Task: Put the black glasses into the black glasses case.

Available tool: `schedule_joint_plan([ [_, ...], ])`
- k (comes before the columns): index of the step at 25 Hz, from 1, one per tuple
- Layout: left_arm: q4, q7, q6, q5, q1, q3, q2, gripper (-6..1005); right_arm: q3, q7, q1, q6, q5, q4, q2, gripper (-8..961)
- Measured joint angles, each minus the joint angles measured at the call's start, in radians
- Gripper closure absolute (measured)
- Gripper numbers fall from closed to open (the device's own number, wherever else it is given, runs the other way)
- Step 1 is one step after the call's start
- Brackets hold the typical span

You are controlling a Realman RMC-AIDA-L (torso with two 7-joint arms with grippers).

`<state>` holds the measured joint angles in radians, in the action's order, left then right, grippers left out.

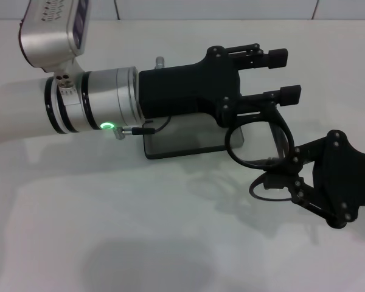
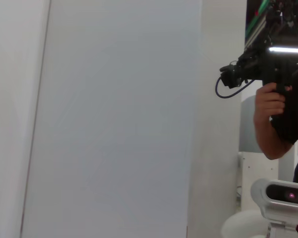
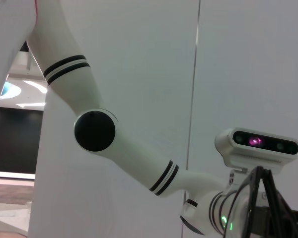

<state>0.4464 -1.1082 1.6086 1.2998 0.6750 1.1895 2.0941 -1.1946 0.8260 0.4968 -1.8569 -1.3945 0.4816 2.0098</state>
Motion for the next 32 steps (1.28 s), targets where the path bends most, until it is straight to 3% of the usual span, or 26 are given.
schedule_joint_plan([
  [17, 0.026, 0.027, -0.012, 0.031, 0.007, -0.004, -0.006, 363, -0.002, -0.005, 0.002, 0.02, -0.008, 0.012, -0.011, 850],
  [22, 0.025, 0.077, -0.148, -0.034, -0.024, -0.077, -0.005, 363, 0.0, -0.007, 0.006, 0.08, -0.115, 0.035, -0.014, 849],
  [27, 0.021, 0.054, -0.22, -0.077, -0.066, -0.236, -0.011, 362, -0.05, -0.005, -0.033, 0.3, -0.136, 0.158, 0.015, 849],
  [32, 0.028, -0.011, -0.255, -0.077, -0.094, -0.294, -0.03, 362, -0.349, 0.045, -0.049, 0.685, -0.056, 0.363, 0.017, 848],
])
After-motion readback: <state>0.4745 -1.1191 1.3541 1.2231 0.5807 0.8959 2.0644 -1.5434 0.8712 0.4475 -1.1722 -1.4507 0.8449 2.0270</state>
